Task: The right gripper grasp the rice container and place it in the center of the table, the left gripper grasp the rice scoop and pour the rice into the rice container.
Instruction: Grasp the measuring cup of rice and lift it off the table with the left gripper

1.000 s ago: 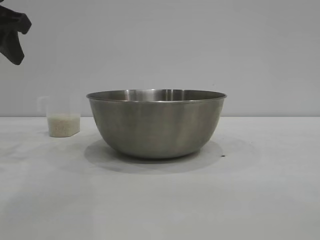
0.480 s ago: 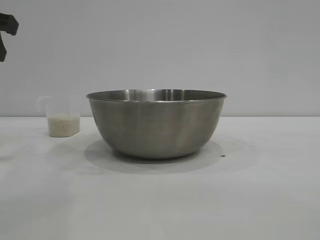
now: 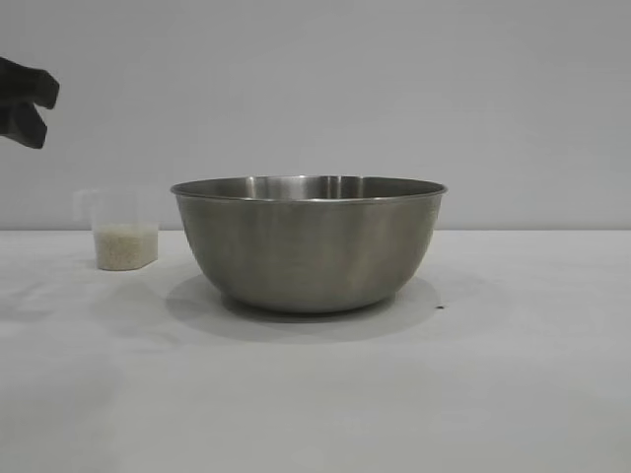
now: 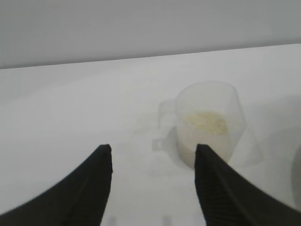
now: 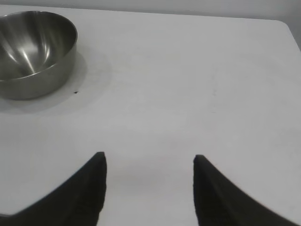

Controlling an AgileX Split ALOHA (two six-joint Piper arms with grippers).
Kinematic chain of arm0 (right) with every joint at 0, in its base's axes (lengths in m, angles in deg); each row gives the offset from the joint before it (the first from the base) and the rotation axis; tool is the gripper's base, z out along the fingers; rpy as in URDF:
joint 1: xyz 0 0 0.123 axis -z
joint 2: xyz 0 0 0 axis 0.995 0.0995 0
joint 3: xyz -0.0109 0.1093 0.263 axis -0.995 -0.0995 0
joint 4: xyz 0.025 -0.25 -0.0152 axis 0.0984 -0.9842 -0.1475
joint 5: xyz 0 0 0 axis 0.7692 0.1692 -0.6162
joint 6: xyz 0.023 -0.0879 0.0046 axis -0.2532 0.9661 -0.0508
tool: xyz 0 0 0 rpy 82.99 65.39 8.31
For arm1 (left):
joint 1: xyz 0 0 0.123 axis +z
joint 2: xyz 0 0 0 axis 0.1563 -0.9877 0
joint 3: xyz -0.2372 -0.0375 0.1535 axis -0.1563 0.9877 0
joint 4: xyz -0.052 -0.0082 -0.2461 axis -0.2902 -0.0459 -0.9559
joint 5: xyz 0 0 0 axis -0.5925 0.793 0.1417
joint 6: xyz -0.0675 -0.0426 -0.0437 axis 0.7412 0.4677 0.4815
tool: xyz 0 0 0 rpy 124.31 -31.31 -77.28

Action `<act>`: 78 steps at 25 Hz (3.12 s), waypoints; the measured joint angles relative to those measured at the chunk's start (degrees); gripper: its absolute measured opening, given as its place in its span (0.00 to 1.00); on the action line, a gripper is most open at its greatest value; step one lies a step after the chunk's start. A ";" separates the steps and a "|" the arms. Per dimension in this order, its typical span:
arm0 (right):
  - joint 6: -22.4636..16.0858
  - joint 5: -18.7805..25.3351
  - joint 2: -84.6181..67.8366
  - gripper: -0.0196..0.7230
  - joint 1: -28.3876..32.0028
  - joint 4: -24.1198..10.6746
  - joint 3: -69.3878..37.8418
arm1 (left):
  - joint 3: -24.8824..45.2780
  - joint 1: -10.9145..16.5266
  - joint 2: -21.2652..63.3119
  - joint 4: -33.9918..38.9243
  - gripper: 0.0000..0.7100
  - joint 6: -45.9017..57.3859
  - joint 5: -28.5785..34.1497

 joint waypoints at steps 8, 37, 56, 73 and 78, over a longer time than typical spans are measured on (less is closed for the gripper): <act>-0.13 0.00 0.00 0.51 0.00 0.00 0.00 | 2.25 0.00 -6.49 0.05 0.55 0.99 -10.93; -0.17 0.00 0.00 0.51 0.00 0.10 0.00 | -5.40 2.83 -23.02 5.47 0.55 5.02 -24.14; -0.27 0.00 0.00 0.51 0.00 0.21 0.00 | -12.92 3.60 -27.32 7.27 0.55 5.02 -20.82; -0.31 0.00 0.00 0.51 0.00 0.21 0.00 | -16.78 4.57 -30.18 8.18 0.55 5.02 -18.72; -0.31 0.00 0.00 0.51 0.00 0.21 0.00 | -18.62 4.57 -30.43 8.42 0.55 5.02 -17.64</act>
